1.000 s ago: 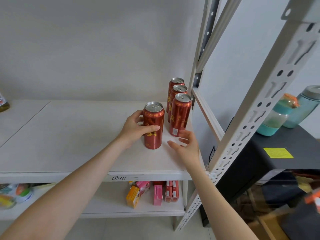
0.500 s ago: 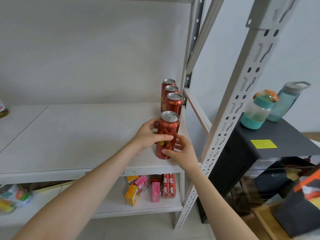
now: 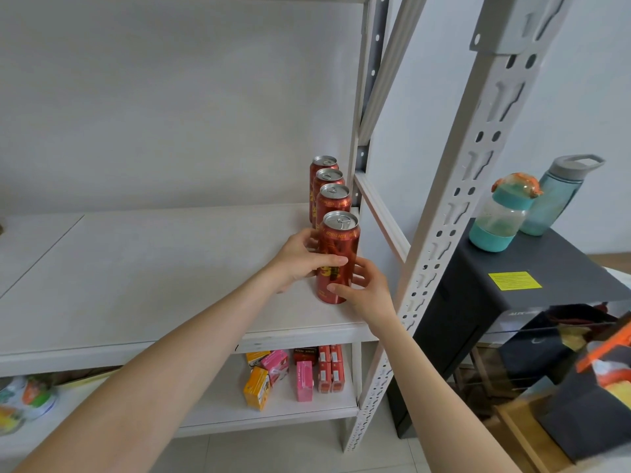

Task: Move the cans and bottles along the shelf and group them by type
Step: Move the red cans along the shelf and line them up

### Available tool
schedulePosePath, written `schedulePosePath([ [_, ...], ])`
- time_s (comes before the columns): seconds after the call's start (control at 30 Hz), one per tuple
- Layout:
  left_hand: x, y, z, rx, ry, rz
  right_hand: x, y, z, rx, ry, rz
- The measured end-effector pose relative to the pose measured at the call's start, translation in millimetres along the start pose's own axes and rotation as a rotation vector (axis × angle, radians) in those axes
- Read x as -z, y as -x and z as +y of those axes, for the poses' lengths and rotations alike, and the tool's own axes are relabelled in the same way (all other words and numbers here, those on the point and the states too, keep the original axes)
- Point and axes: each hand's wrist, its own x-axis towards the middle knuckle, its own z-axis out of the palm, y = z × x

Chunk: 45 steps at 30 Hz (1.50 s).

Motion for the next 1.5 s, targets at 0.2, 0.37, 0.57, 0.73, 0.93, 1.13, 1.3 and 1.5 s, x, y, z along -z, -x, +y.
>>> schedulePosePath([
  [0.2, 2.3, -13.1, -4.4, 0.008, 0.027, 0.024, -1.6, -15.0, 2.5, -0.012, -0.026, 0.008],
  [0.37, 3.4, -20.9, -6.7, -0.012, 0.000, 0.064, -3.7, -23.1, 4.6, 0.000, -0.040, 0.013],
  [0.57, 4.2, -28.0, -9.1, -0.013, -0.006, 0.091, -5.9, -32.0, 6.4, 0.004, -0.053, 0.017],
  [0.73, 4.1, -29.4, -9.2, -0.020, -0.017, 0.084, -4.4, -34.2, 7.2, 0.007, -0.041, 0.009],
  [0.93, 5.2, -28.9, -8.7, -0.017, -0.026, 0.070, -2.6, -33.6, 4.3, 0.004, -0.002, -0.001],
  [1.13, 6.4, -24.3, -5.7, -0.040, -0.043, 0.051, -3.9, -30.6, 3.5, 0.015, 0.075, 0.026],
  [1.3, 18.7, -15.6, -6.3, -0.043, -0.112, 0.063, -3.4, -20.7, -3.7, -0.009, 0.230, 0.122],
  [1.5, 41.4, 8.2, -6.2, -0.086, -0.343, 0.182, -2.4, 6.1, -21.6, 0.064, 0.554, 0.198],
])
